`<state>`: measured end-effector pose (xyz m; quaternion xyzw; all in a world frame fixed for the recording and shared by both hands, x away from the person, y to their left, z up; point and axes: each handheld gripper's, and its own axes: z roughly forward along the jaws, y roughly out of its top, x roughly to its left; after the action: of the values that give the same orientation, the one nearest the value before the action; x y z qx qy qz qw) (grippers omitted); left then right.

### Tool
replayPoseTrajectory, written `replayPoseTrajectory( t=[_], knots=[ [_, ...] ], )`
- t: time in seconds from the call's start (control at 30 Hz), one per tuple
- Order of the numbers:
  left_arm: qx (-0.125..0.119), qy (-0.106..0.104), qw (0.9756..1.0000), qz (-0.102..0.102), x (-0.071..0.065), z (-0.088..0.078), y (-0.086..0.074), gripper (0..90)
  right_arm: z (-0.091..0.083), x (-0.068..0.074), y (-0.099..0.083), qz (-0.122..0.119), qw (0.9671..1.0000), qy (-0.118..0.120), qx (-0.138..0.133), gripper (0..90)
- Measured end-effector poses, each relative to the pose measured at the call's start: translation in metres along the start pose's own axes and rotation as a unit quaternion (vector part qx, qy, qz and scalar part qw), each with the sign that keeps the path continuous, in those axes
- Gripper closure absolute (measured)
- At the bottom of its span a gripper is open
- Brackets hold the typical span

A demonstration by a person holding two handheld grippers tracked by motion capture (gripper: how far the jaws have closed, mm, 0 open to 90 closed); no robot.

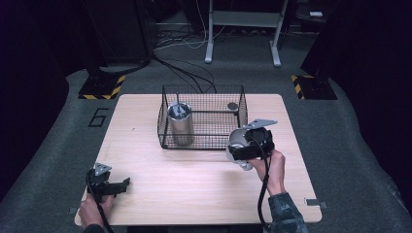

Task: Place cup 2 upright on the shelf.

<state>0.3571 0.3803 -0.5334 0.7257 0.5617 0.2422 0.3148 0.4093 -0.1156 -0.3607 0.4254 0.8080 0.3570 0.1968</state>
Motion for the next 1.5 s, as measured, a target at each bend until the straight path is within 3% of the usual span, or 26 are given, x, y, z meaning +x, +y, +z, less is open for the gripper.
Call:
replayPoseTrajectory(
  t=[0.47, 0.93, 1.5],
  knots=[
    [0.0, 0.0, 1.0, 0.0, 0.0, 0.0, 0.0, 0.3, -0.003, 0.004, 0.024, -0.013, 0.9998, 0.005, -0.012, 5.4],
    [0.0, 0.0, 1.0, 0.0, 0.0, 0.0, 0.0, 0.2, -0.002, -0.002, 0.05, -0.026, 0.9995, 0.003, -0.017, 5.4],
    [0.0, 0.0, 1.0, 0.001, 0.0, 0.0, 0.0, 0.3, 0.013, -0.007, 0.077, -0.038, 0.9992, -0.008, -0.012, 5.4]
  ],
)
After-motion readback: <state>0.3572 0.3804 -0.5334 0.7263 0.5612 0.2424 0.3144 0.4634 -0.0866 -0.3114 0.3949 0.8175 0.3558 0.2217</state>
